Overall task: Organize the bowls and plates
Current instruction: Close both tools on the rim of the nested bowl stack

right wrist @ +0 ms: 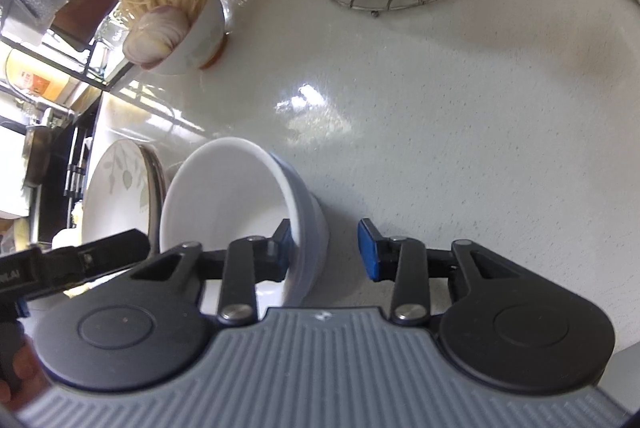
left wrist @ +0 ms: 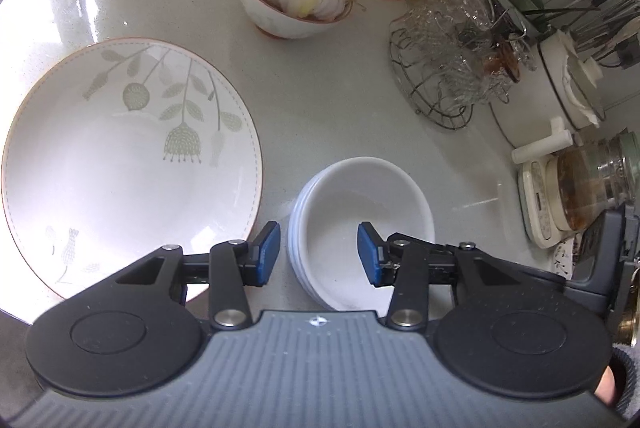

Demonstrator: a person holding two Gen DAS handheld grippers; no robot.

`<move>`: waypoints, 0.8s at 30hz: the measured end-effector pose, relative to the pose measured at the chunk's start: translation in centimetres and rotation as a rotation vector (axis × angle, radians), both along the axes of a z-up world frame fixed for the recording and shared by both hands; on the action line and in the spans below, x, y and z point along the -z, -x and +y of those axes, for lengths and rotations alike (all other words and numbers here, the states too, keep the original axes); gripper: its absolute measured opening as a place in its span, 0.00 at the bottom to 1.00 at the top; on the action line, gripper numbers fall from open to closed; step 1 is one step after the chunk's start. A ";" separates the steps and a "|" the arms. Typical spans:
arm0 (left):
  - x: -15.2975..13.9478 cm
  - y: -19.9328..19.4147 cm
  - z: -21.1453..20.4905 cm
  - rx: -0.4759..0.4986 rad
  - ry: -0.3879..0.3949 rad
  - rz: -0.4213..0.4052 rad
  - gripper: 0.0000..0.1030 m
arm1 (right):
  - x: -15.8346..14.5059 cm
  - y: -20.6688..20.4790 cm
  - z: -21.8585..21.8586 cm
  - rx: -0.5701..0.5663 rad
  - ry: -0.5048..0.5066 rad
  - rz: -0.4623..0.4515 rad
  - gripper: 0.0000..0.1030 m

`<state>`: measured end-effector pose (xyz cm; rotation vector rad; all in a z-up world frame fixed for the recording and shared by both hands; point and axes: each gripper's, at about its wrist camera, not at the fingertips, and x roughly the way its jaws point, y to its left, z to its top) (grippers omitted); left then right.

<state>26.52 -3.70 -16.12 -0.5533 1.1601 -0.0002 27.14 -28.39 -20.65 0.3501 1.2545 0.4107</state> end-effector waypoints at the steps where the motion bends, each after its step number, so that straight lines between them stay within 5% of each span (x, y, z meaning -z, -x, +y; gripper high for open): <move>1: 0.1 -0.1 -0.1 0.001 0.001 0.002 0.47 | 0.1 0.0 -0.1 0.005 -0.013 0.009 0.33; 14: 1.0 -1.2 -3.3 0.072 -0.051 0.027 0.47 | 0.7 0.3 -0.9 0.009 -0.057 0.038 0.11; 24: 2.3 -2.8 -5.7 0.140 -0.031 0.050 0.47 | 0.3 1.1 -4.0 0.053 -0.014 0.006 0.11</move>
